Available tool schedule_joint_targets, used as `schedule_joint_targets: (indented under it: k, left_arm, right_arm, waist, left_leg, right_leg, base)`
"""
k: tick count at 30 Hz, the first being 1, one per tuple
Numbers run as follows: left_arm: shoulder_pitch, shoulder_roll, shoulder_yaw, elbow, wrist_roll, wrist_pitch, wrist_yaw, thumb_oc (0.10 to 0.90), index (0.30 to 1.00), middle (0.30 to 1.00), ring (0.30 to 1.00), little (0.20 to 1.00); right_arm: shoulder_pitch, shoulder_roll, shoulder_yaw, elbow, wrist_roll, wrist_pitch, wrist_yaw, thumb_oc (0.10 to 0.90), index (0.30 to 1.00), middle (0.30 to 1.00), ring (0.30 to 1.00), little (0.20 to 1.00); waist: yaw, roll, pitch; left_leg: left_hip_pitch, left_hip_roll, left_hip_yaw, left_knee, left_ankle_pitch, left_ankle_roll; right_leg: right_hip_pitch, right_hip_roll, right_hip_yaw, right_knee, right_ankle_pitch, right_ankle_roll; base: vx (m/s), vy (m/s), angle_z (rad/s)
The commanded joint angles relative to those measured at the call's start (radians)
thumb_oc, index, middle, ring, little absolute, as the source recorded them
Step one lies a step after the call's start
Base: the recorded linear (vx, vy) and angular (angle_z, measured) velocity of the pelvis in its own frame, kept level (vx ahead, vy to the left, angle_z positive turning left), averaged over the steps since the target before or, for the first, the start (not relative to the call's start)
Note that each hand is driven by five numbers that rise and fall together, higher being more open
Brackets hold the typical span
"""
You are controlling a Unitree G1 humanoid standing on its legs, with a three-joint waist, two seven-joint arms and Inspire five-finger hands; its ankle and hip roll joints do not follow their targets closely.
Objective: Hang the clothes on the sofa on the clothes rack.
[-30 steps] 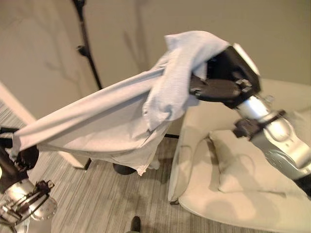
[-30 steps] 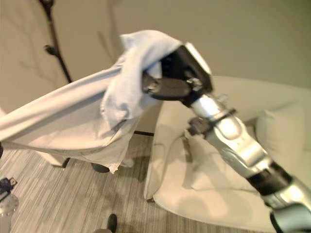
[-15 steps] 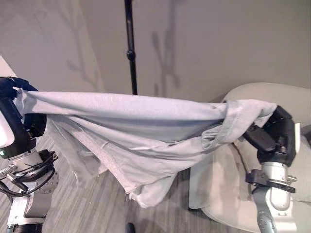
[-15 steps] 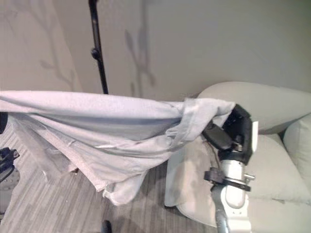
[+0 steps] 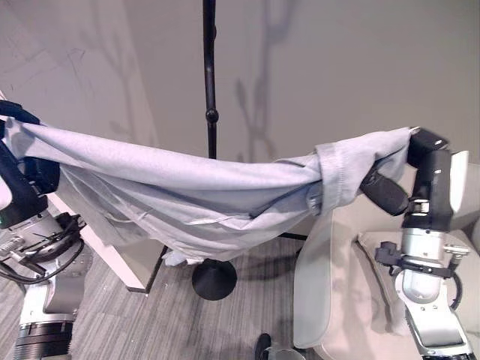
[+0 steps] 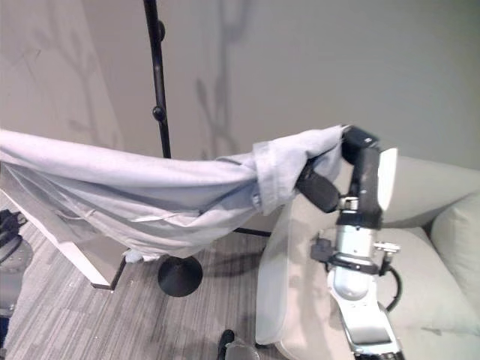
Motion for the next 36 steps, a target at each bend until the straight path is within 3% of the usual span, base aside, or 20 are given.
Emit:
schedule_joint_targets:
  k: [1, 2, 3, 4, 5, 7, 8, 12, 13, 15, 18, 20, 22, 25, 30, 36]
  left_arm:
    - [-0.174, 0.124, -0.001, 0.024, 0.029, -0.024, 0.043, 0.4, 0.3, 0.3, 0.3, 0.3]
    - [-0.184, 0.127, -0.006, 0.034, 0.027, -0.026, 0.047, 0.4, 0.3, 0.3, 0.3, 0.3]
    - [-0.247, 0.214, -0.039, 0.118, 0.029, -0.01, 0.049, 0.4, 0.3, 0.3, 0.3, 0.3]
    - [-0.254, 0.217, -0.043, 0.125, 0.028, -0.011, 0.051, 0.4, 0.3, 0.3, 0.3, 0.3]
    - [-0.299, 0.287, -0.061, 0.189, 0.025, 0.004, 0.045, 0.4, 0.3, 0.3, 0.3, 0.3]
    - [-0.327, 0.32, -0.077, 0.224, 0.022, 0.014, 0.041, 0.4, 0.3, 0.3, 0.3, 0.3]
    - [-0.347, 0.383, -0.088, 0.265, 0.023, 0.025, 0.023, 0.4, 0.3, 0.3, 0.3, 0.3]
    - [-0.392, 0.445, -0.116, 0.333, 0.005, 0.025, 0.007, 0.4, 0.3, 0.3, 0.3, 0.3]
    - [-0.415, 0.511, -0.148, 0.426, -0.018, 0.041, 0.0, 0.4, 0.3, 0.3, 0.3, 0.3]
    - [-0.416, 0.528, -0.157, 0.451, -0.024, 0.045, -0.002, 0.4, 0.3, 0.3, 0.3, 0.3]
    - [-0.412, 0.563, -0.18, 0.5, -0.045, 0.047, -0.009, 0.4, 0.3, 0.3, 0.3, 0.3]
    - [-0.425, 0.585, -0.204, 0.547, -0.049, 0.04, -0.028, 0.4, 0.3, 0.3, 0.3, 0.3]
    - [-0.424, 0.586, -0.233, 0.614, -0.062, 0.04, -0.045, 0.4, 0.3, 0.3, 0.3, 0.3]
    - [-0.388, 0.552, -0.263, 0.625, -0.054, 0.035, -0.099, 0.4, 0.3, 0.3, 0.3, 0.3]
    - [-0.349, 0.403, -0.346, 0.721, -0.098, -0.007, -0.165, 0.4, 0.3, 0.3, 0.3, 0.3]
    - [-0.232, 0.232, -0.313, 0.653, -0.138, -0.046, -0.187, 0.4, 0.3, 0.3, 0.3, 0.3]
  right_arm:
    - [-0.178, -0.072, -0.068, 0.016, -0.078, -0.043, -0.105, 0.4, 0.3, 0.3, 0.3, 0.3]
    - [-0.184, -0.073, -0.066, 0.023, -0.081, -0.044, -0.109, 0.4, 0.3, 0.3, 0.3, 0.3]
    - [-0.255, -0.159, -0.04, 0.079, -0.115, -0.038, -0.121, 0.4, 0.3, 0.3, 0.3, 0.3]
    - [-0.262, -0.161, -0.036, 0.086, -0.116, -0.039, -0.125, 0.4, 0.3, 0.3, 0.3, 0.3]
    - [-0.308, -0.227, -0.007, 0.136, -0.13, -0.035, -0.132, 0.4, 0.3, 0.3, 0.3, 0.3]
    - [-0.342, -0.25, 0.009, 0.169, -0.12, -0.042, -0.132, 0.4, 0.3, 0.3, 0.3, 0.3]
    - [-0.39, -0.301, 0.034, 0.224, -0.11, -0.039, -0.131, 0.4, 0.3, 0.3, 0.3, 0.3]
    - [-0.46, -0.35, 0.077, 0.293, -0.104, -0.038, -0.136, 0.4, 0.3, 0.3, 0.3, 0.3]
    - [-0.525, -0.403, 0.127, 0.369, -0.075, -0.039, -0.128, 0.4, 0.3, 0.3, 0.3, 0.3]
    - [-0.549, -0.416, 0.144, 0.384, -0.07, -0.041, -0.126, 0.4, 0.3, 0.3, 0.3, 0.3]
    - [-0.619, -0.424, 0.206, 0.452, -0.056, -0.051, -0.135, 0.4, 0.3, 0.3, 0.3, 0.3]
    - [-0.644, -0.44, 0.233, 0.499, -0.049, -0.036, -0.13, 0.4, 0.3, 0.3, 0.3, 0.3]
    - [-0.674, -0.441, 0.269, 0.547, -0.035, -0.025, -0.112, 0.4, 0.3, 0.3, 0.3, 0.3]
    - [-0.66, -0.425, 0.297, 0.573, -0.041, -0.001, -0.079, 0.4, 0.3, 0.3, 0.3, 0.3]
    - [-0.607, -0.359, 0.339, 0.69, -0.029, 0.034, -0.028, 0.4, 0.3, 0.3, 0.3, 0.3]
    - [-0.477, -0.249, 0.308, 0.662, -0.039, 0.057, 0.01, 0.4, 0.3, 0.3, 0.3, 0.3]
  waist:
    - [0.013, -0.014, -0.125]
    - [0.012, -0.013, -0.123]
    - [0.018, -0.012, -0.133]
    - [0.018, -0.013, -0.131]
    - [0.026, -0.014, -0.131]
    - [0.026, -0.014, -0.119]
    - [0.039, -0.01, -0.113]
    - [0.045, -0.009, -0.096]
    - [0.062, -0.01, -0.095]
    - [0.069, -0.011, -0.096]
    - [0.109, -0.003, -0.092]
    - [0.111, 0.008, -0.096]
    - [0.103, 0.018, -0.129]
    - [0.105, 0.012, -0.152]
    - [0.098, 0.0, -0.15]
    - [0.094, -0.013, -0.139]
  left_leg:
    - [0.004, -0.037, -0.031, 0.052, -0.134, 0.021]
    - [0.0, -0.034, -0.033, 0.061, -0.14, 0.019]
    - [-0.019, -0.011, -0.029, 0.13, -0.151, -0.002]
    - [-0.023, -0.011, -0.03, 0.135, -0.153, -0.004]
    - [-0.045, 0.015, -0.019, 0.214, -0.131, -0.03]
    - [-0.077, 0.034, -0.022, 0.299, -0.121, -0.048]
    - [-0.113, 0.057, -0.029, 0.423, -0.091, -0.07]
    - [-0.175, 0.079, -0.049, 0.503, -0.041, -0.078]
    - [-0.2, 0.095, -0.049, 0.398, -0.085, -0.067]
    - [-0.208, 0.092, -0.058, 0.332, -0.08, -0.066]
    - [-0.272, 0.071, -0.136, 0.114, 0.053, -0.086]
    - [-0.264, 0.07, -0.157, 0.03, 0.072, -0.096]
    - [-0.215, 0.061, -0.152, 0.003, 0.084, -0.093]
    - [-0.189, 0.039, -0.129, 0.003, 0.062, -0.076]
    - [-0.18, 0.007, -0.108, 0.003, 0.04, -0.047]
    - [-0.177, -0.001, -0.102, 0.003, 0.026, -0.033]
  right_leg:
    - [0.107, -0.015, 0.024, -0.101, -0.017, 0.068]
    - [0.111, -0.012, 0.021, -0.109, -0.014, 0.067]
    - [0.151, -0.002, 0.021, -0.149, -0.013, 0.061]
    - [0.152, -0.001, 0.021, -0.153, -0.012, 0.061]
    - [0.183, 0.007, 0.014, -0.181, -0.013, 0.054]
    - [0.201, 0.017, 0.01, -0.199, -0.012, 0.042]
    - [0.235, 0.034, 0.014, -0.219, -0.026, 0.028]
    - [0.251, 0.033, 0.01, -0.233, -0.037, 0.016]
    - [0.265, 0.017, 0.021, -0.242, -0.051, 0.031]
    - [0.268, 0.012, 0.029, -0.244, -0.054, 0.037]
    - [0.281, 0.014, 0.052, -0.25, -0.066, 0.042]
    - [0.29, 0.014, 0.066, -0.25, -0.078, 0.048]
    - [0.299, 0.003, 0.066, -0.25, -0.075, 0.058]
    - [0.295, -0.028, 0.08, -0.247, -0.069, 0.073]
    - [0.284, -0.062, 0.088, -0.242, -0.051, 0.095]
    - [0.275, -0.07, 0.097, -0.242, -0.049, 0.098]
  base:
    - [0.17, -0.095, -0.05]
    - [0.23, -0.139, -0.06]
    - [0.14, -0.085, -0.07]
    - [0.21, -0.143, -0.05]
    - [0.07, -0.079, -0.03]
    - [0.09, -0.101, -0.03]
    - [0.07, -0.089, -0.01]
    - [0.05, -0.004, -0.1]
    - [0.08, 0.075, 0.02]
    - [0.1, 0.112, 0.02]
    - [0.1, 0.135, -0.2]
    - [0.09, 0.126, -0.43]
    - [0.21, 0.241, -0.22]
    - [0.16, 0.218, -0.1]
    - [0.06, 0.166, 0.04]
    - [0.01, 0.041, -0.03]
